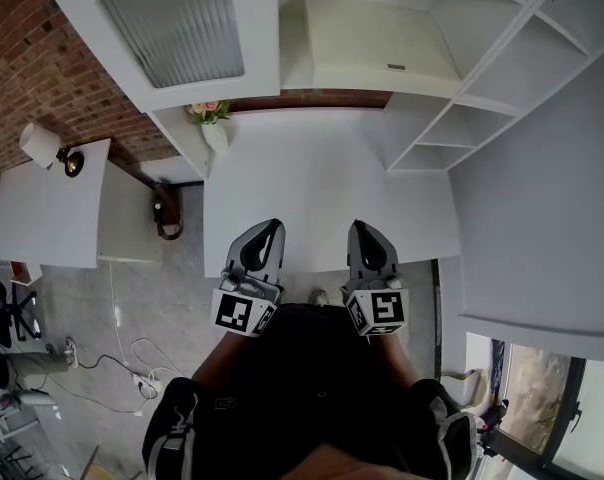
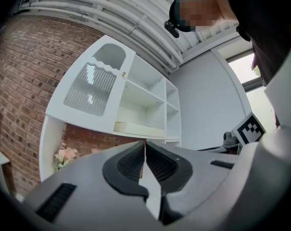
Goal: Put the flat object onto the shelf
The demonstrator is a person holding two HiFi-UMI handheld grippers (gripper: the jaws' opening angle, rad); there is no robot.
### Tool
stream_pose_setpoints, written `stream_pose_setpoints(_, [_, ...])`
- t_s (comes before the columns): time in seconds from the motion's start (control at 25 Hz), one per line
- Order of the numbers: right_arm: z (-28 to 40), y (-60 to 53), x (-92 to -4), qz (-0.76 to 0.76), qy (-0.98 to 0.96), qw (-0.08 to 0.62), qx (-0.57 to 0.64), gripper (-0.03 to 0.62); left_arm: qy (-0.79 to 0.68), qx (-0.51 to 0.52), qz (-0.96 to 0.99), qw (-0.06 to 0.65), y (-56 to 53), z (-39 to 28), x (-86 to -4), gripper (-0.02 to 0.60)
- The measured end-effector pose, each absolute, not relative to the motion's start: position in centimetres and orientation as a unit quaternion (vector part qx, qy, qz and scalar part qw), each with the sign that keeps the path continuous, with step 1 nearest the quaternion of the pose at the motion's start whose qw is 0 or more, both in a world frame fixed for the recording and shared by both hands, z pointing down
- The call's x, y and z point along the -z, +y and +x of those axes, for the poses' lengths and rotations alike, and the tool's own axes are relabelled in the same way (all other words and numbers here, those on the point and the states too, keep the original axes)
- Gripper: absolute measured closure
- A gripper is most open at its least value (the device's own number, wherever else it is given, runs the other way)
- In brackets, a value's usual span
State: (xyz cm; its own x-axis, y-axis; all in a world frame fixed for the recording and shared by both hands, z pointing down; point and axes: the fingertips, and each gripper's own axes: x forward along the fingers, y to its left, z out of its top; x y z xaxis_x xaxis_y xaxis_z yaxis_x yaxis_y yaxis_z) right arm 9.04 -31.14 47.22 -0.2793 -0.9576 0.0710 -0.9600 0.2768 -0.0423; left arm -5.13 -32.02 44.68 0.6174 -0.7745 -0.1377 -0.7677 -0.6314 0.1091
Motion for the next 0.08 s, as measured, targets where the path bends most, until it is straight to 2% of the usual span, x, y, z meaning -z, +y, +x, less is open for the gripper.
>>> stream_pose_setpoints(0.08, [8.94,-31.11,-47.21,0.600,-0.799,0.017,-0.035,0.565,-0.429,0.085,0.899,0.019,-31.99,-5.18,-44.70,0.563])
